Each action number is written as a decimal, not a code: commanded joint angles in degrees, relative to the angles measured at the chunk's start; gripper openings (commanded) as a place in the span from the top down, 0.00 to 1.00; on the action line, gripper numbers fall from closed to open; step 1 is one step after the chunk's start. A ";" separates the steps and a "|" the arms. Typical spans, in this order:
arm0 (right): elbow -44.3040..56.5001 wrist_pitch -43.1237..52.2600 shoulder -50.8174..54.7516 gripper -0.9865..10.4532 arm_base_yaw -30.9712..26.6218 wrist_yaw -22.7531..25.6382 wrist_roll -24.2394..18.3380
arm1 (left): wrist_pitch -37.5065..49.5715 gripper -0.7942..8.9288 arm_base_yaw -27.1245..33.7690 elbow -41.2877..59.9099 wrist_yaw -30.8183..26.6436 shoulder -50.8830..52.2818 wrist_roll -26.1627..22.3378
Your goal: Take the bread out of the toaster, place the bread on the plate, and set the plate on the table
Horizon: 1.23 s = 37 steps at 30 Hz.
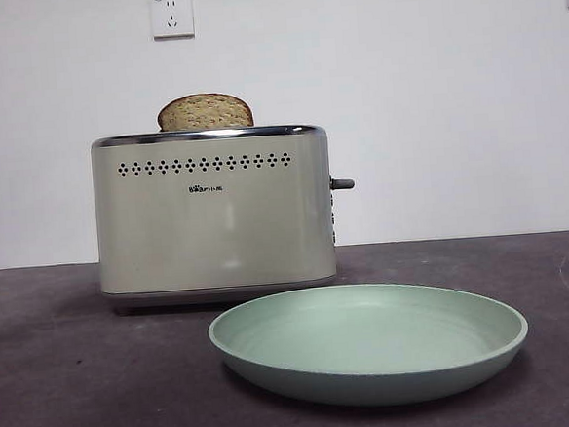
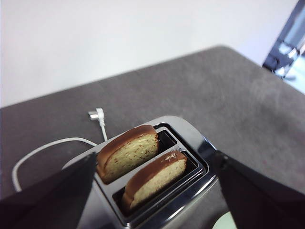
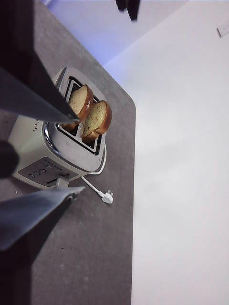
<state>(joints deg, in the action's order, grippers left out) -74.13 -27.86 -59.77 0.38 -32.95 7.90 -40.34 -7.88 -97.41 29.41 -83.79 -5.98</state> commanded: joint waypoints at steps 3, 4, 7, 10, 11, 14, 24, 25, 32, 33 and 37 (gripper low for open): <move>-0.13 0.26 -0.24 0.72 0.15 -0.13 -0.48 | -8.50 0.50 -2.16 -11.13 2.12 -9.86 -12.20; -0.13 0.26 -0.24 0.72 0.15 -0.11 -0.48 | -10.10 0.50 -2.64 -12.68 1.88 -11.26 -14.75; -0.13 0.26 -0.35 0.72 0.17 -0.13 -0.48 | -13.09 0.50 -4.50 -16.26 -1.31 -15.15 -19.78; -0.13 0.26 -0.50 0.72 0.17 -0.13 -0.48 | -12.11 0.50 -6.05 -16.66 -5.55 -17.68 -20.87; -0.13 0.22 -0.52 0.72 0.17 -0.13 -0.48 | -11.98 0.50 -6.49 -16.66 -6.36 -18.45 -20.98; -0.13 0.04 -0.59 0.72 0.15 -0.13 -0.46 | -12.02 0.50 -7.52 -16.66 -6.78 -20.35 -21.35; -0.13 -1.79 -0.61 0.72 0.17 -0.13 -0.46 | -13.53 0.50 -8.26 -16.66 -6.86 -24.81 -23.91; -0.13 -1.88 -0.61 0.72 0.17 -0.13 -0.46 | -14.01 0.50 -8.26 -16.66 -6.88 -24.96 -24.15; -0.13 -3.78 -0.61 0.72 0.17 -0.13 -0.48 | -14.62 0.50 -8.26 -16.66 -6.75 -27.47 -24.85; -0.13 -4.07 -0.61 0.72 0.17 -0.13 -0.48 | -14.69 0.50 -8.26 -16.66 -6.75 -27.71 -25.05; -0.13 -5.16 -0.61 0.72 0.17 -0.13 -0.48 | -14.80 0.56 -8.26 -16.66 -6.73 -29.20 -25.42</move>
<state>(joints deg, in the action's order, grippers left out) -74.13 -33.06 -60.25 0.40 -32.99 7.88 -54.98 -15.94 -114.06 22.61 -111.87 -30.50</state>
